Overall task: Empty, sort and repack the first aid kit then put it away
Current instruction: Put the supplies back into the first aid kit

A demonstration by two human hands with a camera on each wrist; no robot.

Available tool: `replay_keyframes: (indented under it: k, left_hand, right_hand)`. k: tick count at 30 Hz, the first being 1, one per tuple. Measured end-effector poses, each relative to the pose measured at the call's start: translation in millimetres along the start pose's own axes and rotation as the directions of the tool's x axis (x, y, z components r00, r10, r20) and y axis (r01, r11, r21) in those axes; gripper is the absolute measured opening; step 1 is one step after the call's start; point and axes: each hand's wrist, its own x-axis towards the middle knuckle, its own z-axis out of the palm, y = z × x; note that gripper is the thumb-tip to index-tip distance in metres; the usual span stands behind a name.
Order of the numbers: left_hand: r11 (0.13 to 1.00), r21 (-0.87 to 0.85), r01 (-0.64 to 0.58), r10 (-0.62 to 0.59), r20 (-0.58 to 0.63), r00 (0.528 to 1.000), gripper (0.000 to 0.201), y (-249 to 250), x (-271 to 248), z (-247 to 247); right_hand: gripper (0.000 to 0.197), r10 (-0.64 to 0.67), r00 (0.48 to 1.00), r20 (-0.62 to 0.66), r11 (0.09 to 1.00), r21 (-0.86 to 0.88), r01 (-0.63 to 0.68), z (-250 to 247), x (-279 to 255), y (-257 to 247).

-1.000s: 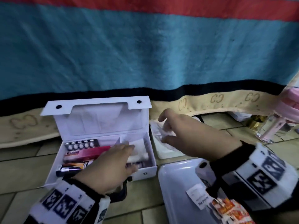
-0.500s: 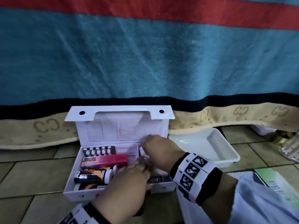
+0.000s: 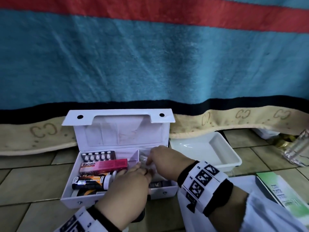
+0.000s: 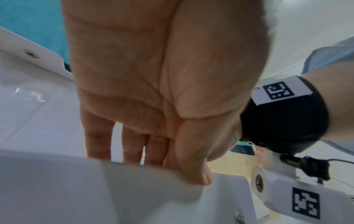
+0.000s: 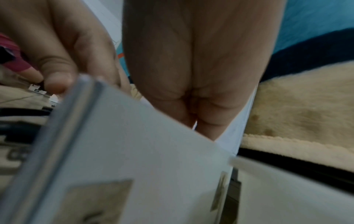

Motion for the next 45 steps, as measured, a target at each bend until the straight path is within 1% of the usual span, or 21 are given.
replay_keyframes:
  k: [2, 4, 7, 10, 13, 16, 17, 21, 24, 26, 30, 33, 36, 38, 39, 40, 41, 42, 43, 44, 45]
  left_hand:
    - [1.000, 0.006, -0.013, 0.014, -0.006, 1.000, 0.058, -1.8, -3.1, 0.1]
    - [1.000, 0.001, -0.025, 0.025, -0.037, 0.999, 0.057, -1.5, -6.9, -1.4]
    - [0.997, -0.080, 0.003, -0.011, -0.103, 0.995, 0.057, 12.5, -11.5, -12.8]
    - [0.991, -0.131, -0.032, 0.005, -0.201, 0.980, 0.050, 49.0, -10.0, -31.4]
    - [0.980, -0.145, -0.133, 0.102, -0.205, 0.973, 0.041, 94.2, 0.0, -39.3]
    - [0.961, -0.136, -0.243, 0.223, -0.148, 0.964, 0.042, 140.6, 15.8, -39.5]
    - [0.954, -0.134, -0.267, 0.251, -0.125, 0.960, 0.042, 152.5, 20.5, -39.6]
    - [0.937, -0.116, -0.330, 0.328, -0.035, 0.944, 0.043, 195.7, 42.5, -37.3]
    - [0.939, -0.099, -0.329, 0.329, -0.013, 0.944, 0.043, 215.1, 56.0, -33.9]
    - [0.941, -0.096, -0.324, 0.324, -0.022, 0.946, 0.043, 223.9, 63.6, -29.5]
    - [0.947, -0.121, -0.297, 0.292, -0.053, 0.955, 0.041, 231.1, 73.1, -21.4]
    - [0.956, -0.117, -0.268, 0.260, -0.078, 0.962, 0.039, 232.7, 77.3, -18.9]
    - [0.959, -0.173, -0.225, 0.212, -0.091, 0.973, 0.029, 225.7, 81.9, -21.3]
    - [0.947, -0.272, -0.171, 0.144, -0.116, 0.983, 0.029, 215.0, 87.4, -26.1]
    - [0.910, -0.393, -0.135, 0.084, -0.142, 0.986, 0.033, 208.4, 88.6, -29.3]
    - [0.806, -0.584, -0.099, 0.012, -0.151, 0.988, 0.039, 203.0, 87.8, -33.6]
    - [0.595, -0.802, -0.049, -0.074, -0.116, 0.991, 0.045, 198.2, 84.9, -38.7]
    - [0.329, -0.944, 0.007, -0.121, -0.035, 0.992, 0.050, 194.3, 81.7, -44.3]
    - [0.079, -0.996, 0.052, -0.125, 0.042, 0.991, 0.050, 190.1, 76.3, -50.3]
    - [-0.090, -0.994, 0.069, -0.119, 0.080, 0.990, 0.046, 183.4, 69.7, -55.0]
    - [-0.156, -0.986, 0.054, -0.111, 0.072, 0.991, 0.036, 176.6, 64.2, -57.5]
  right_hand:
    - [0.040, 0.006, 0.999, -0.033, 0.999, 0.039, -0.004, -0.7, -11.1, -0.3]
    - [0.046, 0.031, 0.987, -0.159, 0.992, 0.124, -0.011, -2.4, -29.6, 3.1]
    - [0.049, 0.130, 0.926, -0.354, 0.966, 0.254, -0.038, -4.6, -63.5, 21.3]
    - [0.042, 0.304, 0.834, -0.460, 0.925, 0.353, -0.142, 0.3, -104.2, 55.4]
    - [0.029, 0.494, 0.713, -0.498, 0.849, 0.453, -0.272, 10.6, -154.6, 98.2]
    - [0.024, 0.691, 0.587, -0.422, 0.717, 0.503, -0.483, 32.5, -209.1, 146.9]
    - [0.025, 0.740, 0.565, -0.365, 0.668, 0.496, -0.554, 41.7, -222.5, 159.3]
    - [0.050, 0.804, 0.581, -0.129, 0.574, 0.425, -0.700, 76.3, -256.3, 181.7]
    - [0.062, 0.787, 0.614, -0.059, 0.571, 0.443, -0.691, 95.4, -256.1, 185.2]
    - [0.055, 0.778, 0.625, -0.059, 0.586, 0.426, -0.689, 103.7, -253.3, 187.4]
    - [0.030, 0.732, 0.668, -0.134, 0.679, 0.226, -0.699, 111.0, -243.5, 189.0]
    - [0.023, 0.729, 0.649, -0.217, 0.684, 0.197, -0.703, 113.1, -240.6, 192.5]
    - [0.009, 0.634, 0.589, -0.501, 0.761, 0.265, -0.593, 105.7, -247.7, 196.7]
    - [0.023, 0.539, 0.517, -0.665, 0.821, 0.279, -0.498, 96.0, -252.2, 195.1]
    - [0.028, 0.468, 0.479, -0.743, 0.860, 0.258, -0.440, 90.2, -251.6, 191.5]
    - [0.027, 0.383, 0.452, -0.806, 0.900, 0.215, -0.378, 83.8, -250.8, 187.0]
    - [0.025, 0.301, 0.439, -0.847, 0.935, 0.170, -0.312, 77.7, -249.0, 182.5]
    - [0.026, 0.233, 0.438, -0.868, 0.960, 0.133, -0.248, 73.0, -247.6, 178.2]
    - [0.029, 0.176, 0.454, -0.873, 0.978, 0.103, -0.182, 69.5, -245.5, 174.6]
    - [0.030, 0.115, 0.472, -0.874, 0.991, 0.066, -0.119, 66.0, -241.0, 171.2]
    - [0.030, 0.063, 0.486, -0.872, 0.997, 0.036, -0.065, 64.1, -236.3, 168.4]
